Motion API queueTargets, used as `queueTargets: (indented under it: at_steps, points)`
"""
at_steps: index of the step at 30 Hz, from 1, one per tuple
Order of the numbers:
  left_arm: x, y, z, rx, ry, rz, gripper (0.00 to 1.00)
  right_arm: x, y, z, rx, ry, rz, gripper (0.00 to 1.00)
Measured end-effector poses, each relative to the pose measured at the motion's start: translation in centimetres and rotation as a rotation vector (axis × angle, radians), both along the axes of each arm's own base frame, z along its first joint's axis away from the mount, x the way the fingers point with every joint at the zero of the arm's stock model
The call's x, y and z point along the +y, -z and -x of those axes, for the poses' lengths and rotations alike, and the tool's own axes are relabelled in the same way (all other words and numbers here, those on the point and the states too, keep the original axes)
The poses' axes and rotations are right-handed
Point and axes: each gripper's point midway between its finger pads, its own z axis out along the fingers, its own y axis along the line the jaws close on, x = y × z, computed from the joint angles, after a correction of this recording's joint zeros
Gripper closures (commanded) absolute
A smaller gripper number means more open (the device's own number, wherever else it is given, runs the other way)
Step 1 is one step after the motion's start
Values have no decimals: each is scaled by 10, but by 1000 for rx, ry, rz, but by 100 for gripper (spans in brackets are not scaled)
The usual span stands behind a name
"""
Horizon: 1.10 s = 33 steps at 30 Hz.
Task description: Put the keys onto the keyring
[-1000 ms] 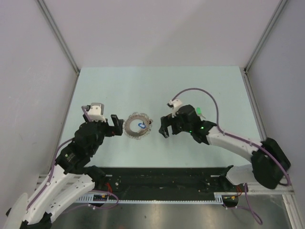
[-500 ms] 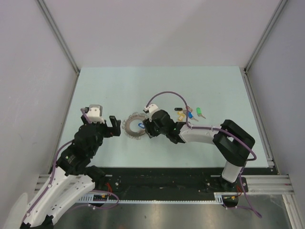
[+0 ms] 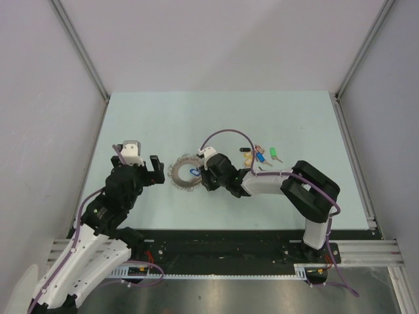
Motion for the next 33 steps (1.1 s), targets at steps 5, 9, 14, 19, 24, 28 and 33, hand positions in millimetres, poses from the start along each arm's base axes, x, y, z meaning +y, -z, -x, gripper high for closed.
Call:
queueTargets:
  at_steps: [5, 9, 14, 19, 24, 28, 33]
  points:
    - [1, 5, -3, 21, -8, -11, 0, 2, 2, -5, 6, 6, -22, 73]
    - [2, 7, -4, 27, -12, -15, 0, 4, 5, -9, 11, 4, -41, 72]
    - [1, 10, -5, 38, -7, -25, 0, 7, 8, -11, 14, -1, -56, 70]
    - [1, 10, -5, 40, -6, -24, 0, 8, 10, -14, 8, 2, -60, 72]
    - [0, 11, -5, 40, -2, -22, 0, 6, 12, -18, -6, 20, -50, 82]
    - [0, 13, -5, 40, -2, -24, 0, 3, 12, -22, -25, 41, -36, 88]
    - [1, 12, -4, 27, 0, -22, 0, -2, 11, -27, -56, 73, -9, 86]
